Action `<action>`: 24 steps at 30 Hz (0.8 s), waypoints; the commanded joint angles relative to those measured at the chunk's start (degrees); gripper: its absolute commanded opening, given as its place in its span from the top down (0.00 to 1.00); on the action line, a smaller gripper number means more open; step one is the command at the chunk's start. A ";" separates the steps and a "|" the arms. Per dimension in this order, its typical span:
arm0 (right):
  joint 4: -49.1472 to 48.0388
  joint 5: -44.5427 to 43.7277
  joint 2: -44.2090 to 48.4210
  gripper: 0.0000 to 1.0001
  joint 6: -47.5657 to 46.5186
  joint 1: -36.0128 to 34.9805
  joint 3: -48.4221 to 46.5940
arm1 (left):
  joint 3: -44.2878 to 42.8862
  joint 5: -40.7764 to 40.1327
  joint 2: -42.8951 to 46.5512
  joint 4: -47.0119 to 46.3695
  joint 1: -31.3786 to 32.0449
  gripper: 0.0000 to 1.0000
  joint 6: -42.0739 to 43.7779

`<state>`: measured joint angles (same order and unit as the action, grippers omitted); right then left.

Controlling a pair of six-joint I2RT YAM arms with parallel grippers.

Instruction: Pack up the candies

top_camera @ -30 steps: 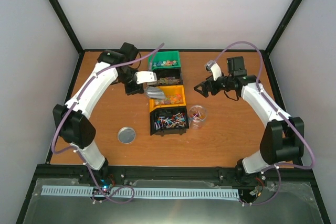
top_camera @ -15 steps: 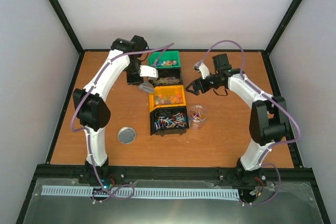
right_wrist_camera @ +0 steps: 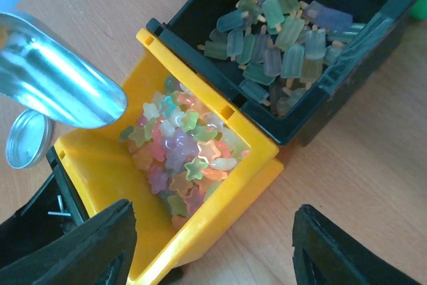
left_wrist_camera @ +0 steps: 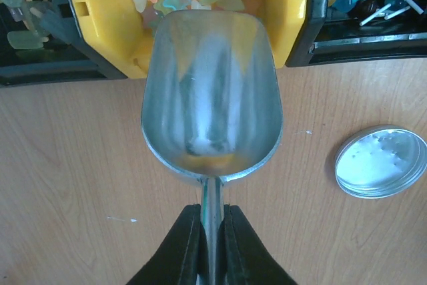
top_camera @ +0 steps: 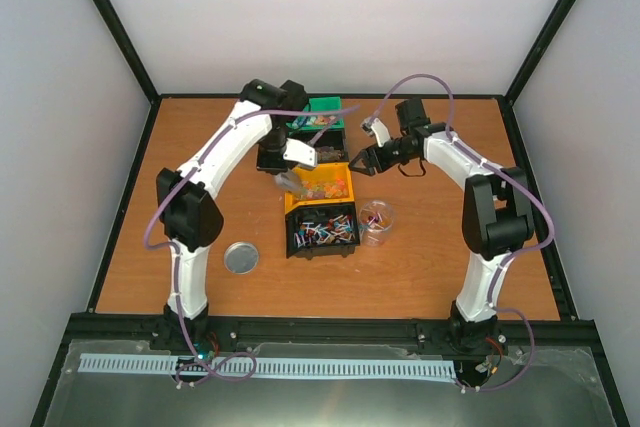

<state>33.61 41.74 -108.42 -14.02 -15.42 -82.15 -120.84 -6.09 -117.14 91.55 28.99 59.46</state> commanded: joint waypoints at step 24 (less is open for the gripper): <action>5.12 5.91 -11.30 0.68 -1.26 -1.98 -4.69 | -1.33 -0.54 -10.45 -1.67 3.18 0.99 -2.51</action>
<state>37.54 46.94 -117.89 -14.26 -16.84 -85.58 -122.96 -12.78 -125.32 88.36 32.47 57.23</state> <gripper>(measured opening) 0.340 0.082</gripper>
